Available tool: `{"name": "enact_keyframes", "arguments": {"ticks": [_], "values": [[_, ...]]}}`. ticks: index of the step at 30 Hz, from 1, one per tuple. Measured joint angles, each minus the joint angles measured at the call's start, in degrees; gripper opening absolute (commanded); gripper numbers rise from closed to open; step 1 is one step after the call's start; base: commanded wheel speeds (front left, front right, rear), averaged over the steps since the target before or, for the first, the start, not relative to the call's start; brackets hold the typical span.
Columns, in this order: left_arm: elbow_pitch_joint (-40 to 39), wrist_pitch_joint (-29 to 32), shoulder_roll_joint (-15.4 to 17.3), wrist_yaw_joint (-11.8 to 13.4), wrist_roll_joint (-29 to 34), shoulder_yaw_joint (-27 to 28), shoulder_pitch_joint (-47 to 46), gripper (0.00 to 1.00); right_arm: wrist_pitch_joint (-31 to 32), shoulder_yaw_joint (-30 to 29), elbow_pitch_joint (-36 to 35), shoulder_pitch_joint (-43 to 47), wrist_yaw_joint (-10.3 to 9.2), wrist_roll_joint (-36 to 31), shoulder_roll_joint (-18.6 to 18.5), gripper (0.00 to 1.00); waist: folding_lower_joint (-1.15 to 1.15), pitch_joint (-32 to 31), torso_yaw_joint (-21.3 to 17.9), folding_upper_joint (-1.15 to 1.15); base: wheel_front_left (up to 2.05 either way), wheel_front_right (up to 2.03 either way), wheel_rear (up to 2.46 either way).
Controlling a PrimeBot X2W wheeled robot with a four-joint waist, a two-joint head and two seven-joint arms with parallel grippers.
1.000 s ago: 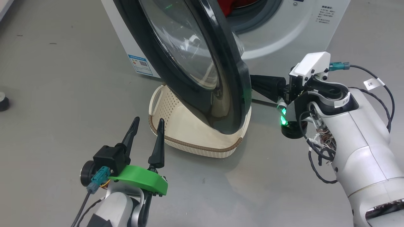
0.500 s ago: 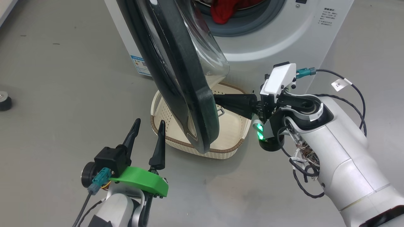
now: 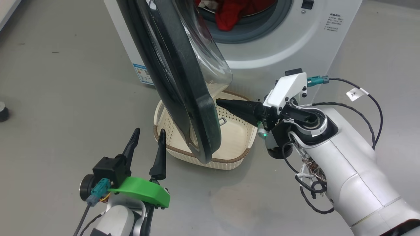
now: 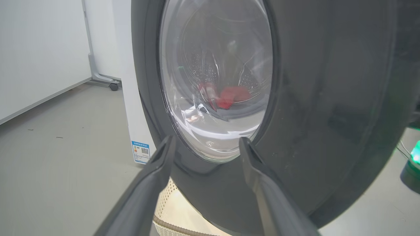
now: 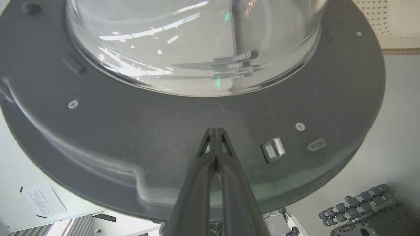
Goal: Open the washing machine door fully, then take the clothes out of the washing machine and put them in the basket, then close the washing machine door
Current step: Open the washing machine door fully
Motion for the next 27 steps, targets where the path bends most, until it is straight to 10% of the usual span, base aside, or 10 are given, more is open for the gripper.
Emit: {"name": "enact_keyframes", "arguments": {"ticks": [11, 27], "values": [[0.9, 0.0, 0.1, 0.0, 1.8, 3.7, 1.5, 1.0, -14.2, 6.0, -0.3, 0.6, 9.55, -22.8, -7.2, 0.0, 0.0, -2.8, -3.7, 0.0, 0.0, 0.0, 0.0], [1.0, 0.0, 0.1, -0.1, 2.6, 8.2, 3.7, 1.0, -39.8, 9.1, -4.8, 6.7, 10.0, -45.0, -15.8, 0.0, 0.0, -7.3, -10.0, 0.0, 0.0, 0.0, 0.0]]}}
